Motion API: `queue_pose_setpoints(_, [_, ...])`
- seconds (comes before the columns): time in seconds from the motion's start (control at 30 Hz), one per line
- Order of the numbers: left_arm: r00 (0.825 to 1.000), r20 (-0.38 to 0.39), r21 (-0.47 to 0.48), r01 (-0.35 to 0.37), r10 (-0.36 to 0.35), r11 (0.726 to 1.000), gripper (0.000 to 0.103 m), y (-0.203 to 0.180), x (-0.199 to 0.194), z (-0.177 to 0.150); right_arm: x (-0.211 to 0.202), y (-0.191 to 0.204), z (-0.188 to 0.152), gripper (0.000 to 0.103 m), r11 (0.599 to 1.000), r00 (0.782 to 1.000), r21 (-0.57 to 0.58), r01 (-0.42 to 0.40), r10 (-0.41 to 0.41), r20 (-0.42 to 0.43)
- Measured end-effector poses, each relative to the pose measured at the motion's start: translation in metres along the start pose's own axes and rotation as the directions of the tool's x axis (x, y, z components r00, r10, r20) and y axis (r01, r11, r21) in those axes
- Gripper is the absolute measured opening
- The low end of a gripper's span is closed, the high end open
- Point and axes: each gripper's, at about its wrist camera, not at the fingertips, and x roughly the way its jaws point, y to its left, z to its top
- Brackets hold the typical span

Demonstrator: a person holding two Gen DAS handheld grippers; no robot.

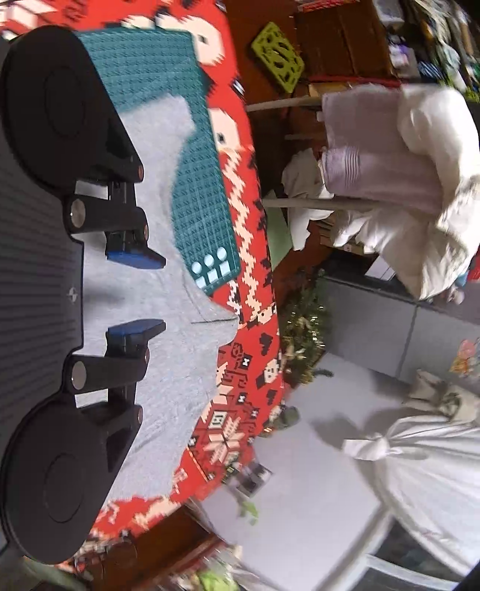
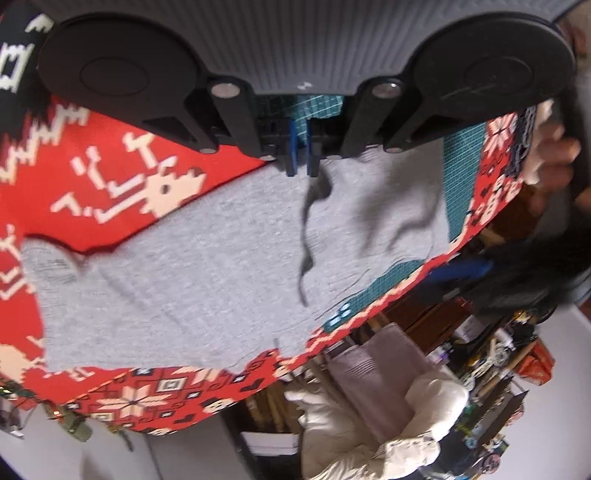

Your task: Fold clothes

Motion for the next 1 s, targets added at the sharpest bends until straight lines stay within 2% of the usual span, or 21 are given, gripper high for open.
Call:
queue_pose_setpoints(0.1, [1.000,0.000,-0.061,-0.018,0.018,0.998,0.035,0.026,-0.023,-0.021,-0.008,-0.002,-0.002,0.013,0.999,0.999,-0.008,0.040,-0.040,0.020])
queue_pose_setpoints(0.23, [0.998,-0.021,-0.140,-0.060,0.057,0.988,0.035,0.066,-0.039,-0.042,-0.027,0.029,-0.012,0.013,0.982,0.997,-0.182,0.050,-0.038,0.069])
queue_pose_setpoints(0.3, [0.996,-0.038,-0.174,-0.082,0.076,0.981,0.031,0.086,-0.039,-0.047,-0.025,0.056,-0.020,0.013,0.951,0.999,-0.310,0.014,0.002,0.052])
queue_pose_setpoints(0.37, [0.996,-0.049,-0.207,-0.084,0.076,0.975,0.031,0.100,-0.036,-0.047,-0.020,0.085,-0.031,0.013,0.903,0.999,-0.430,-0.021,0.037,0.028])
queue_pose_setpoints(0.47, [0.996,-0.056,-0.239,-0.083,0.072,0.967,0.031,0.116,-0.032,-0.045,-0.006,0.123,-0.047,0.013,0.837,0.997,-0.542,-0.071,0.075,-0.014])
queue_pose_setpoints(0.6, [0.996,-0.066,-0.270,-0.075,0.059,0.960,0.031,0.131,-0.028,-0.039,0.010,0.153,-0.060,0.014,0.795,0.996,-0.599,-0.093,0.082,-0.045])
queue_pose_setpoints(0.77, [0.996,-0.076,-0.280,-0.060,0.040,0.958,0.031,0.140,-0.023,-0.032,0.028,0.168,-0.069,0.015,0.755,0.997,-0.651,-0.082,0.057,-0.059])
queue_pose_setpoints(0.9, [0.998,-0.066,-0.310,-0.037,0.017,0.950,0.031,0.148,-0.013,-0.025,0.038,0.164,-0.072,0.025,0.754,0.997,-0.654,-0.063,0.026,-0.066])
queue_pose_setpoints(1.0, [0.999,-0.048,-0.368,-0.006,-0.013,0.930,0.035,0.157,-0.001,-0.021,0.045,0.160,-0.075,0.027,0.756,0.997,-0.652,-0.055,0.006,-0.076])
